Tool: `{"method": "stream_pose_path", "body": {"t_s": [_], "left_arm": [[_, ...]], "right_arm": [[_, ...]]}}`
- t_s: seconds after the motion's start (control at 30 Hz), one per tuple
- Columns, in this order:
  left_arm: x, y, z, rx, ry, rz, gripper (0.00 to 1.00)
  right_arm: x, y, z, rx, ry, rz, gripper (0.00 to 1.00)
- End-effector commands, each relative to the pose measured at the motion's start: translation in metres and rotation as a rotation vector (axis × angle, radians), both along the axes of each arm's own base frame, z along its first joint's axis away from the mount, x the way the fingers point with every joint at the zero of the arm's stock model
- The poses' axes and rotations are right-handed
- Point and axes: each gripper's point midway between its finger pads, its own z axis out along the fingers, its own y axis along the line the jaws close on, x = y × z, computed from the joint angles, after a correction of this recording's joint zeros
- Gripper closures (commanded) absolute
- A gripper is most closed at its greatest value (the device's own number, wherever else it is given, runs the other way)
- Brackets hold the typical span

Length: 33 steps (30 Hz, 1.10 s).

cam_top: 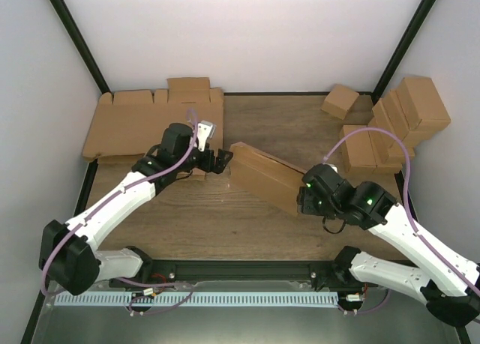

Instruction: Fold the paper box

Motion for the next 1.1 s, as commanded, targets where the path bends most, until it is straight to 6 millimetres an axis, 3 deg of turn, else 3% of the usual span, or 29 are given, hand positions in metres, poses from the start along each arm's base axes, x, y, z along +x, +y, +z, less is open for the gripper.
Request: {"method": "stream_pose_path", "body": {"t_s": [0.0, 0.13, 0.27, 0.5, 0.83, 1.07], "left_arm": [[0.0, -0.012, -0.003, -0.023, -0.012, -0.063, 0.0], [0.002, -0.014, -0.009, -0.012, -0.002, -0.068, 0.0], [0.005, -0.017, -0.01, -0.017, -0.001, -0.073, 0.0], [0.006, -0.027, -0.016, -0.037, 0.022, -0.106, 0.0], [0.011, -0.035, -0.027, -0.032, 0.044, -0.122, 0.01], [0.012, -0.036, -0.034, -0.023, 0.055, -0.122, 0.01]], "right_arm": [[0.005, -0.002, 0.001, 0.01, -0.034, -0.044, 0.36], [0.011, -0.009, 0.003, -0.013, -0.061, -0.089, 0.4], [0.02, -0.018, 0.012, -0.028, -0.125, -0.142, 0.37], [0.033, -0.03, 0.007, -0.13, -0.176, -0.201, 0.39], [0.049, -0.024, -0.002, -0.12, -0.201, -0.225, 0.41], [0.057, -0.028, -0.013, -0.135, -0.211, -0.277, 0.51]]}}
